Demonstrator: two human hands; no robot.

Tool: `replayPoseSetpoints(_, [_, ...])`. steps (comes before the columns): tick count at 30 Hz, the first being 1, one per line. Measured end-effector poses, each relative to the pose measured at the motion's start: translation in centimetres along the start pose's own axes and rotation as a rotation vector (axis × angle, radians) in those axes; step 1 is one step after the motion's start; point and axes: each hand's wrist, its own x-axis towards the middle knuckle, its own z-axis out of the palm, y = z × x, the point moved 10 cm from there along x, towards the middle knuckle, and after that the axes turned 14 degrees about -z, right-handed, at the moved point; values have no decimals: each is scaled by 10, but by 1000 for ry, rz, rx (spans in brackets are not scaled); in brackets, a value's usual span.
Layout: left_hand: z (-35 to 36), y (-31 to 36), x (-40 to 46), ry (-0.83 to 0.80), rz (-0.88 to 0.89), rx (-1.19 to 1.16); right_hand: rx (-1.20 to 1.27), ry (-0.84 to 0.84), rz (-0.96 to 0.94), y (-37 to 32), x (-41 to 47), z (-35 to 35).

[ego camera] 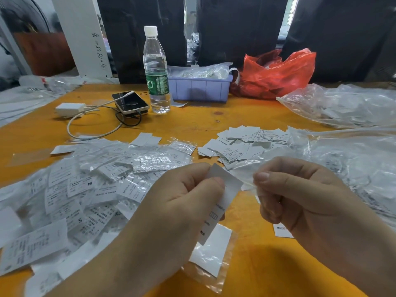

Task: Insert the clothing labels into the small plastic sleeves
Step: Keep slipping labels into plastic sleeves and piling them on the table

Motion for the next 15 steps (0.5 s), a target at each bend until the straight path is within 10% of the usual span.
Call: replayPoseSetpoints(15, [-8,0,2,51,-6,-30,4,-23,-12,-2,-1,2])
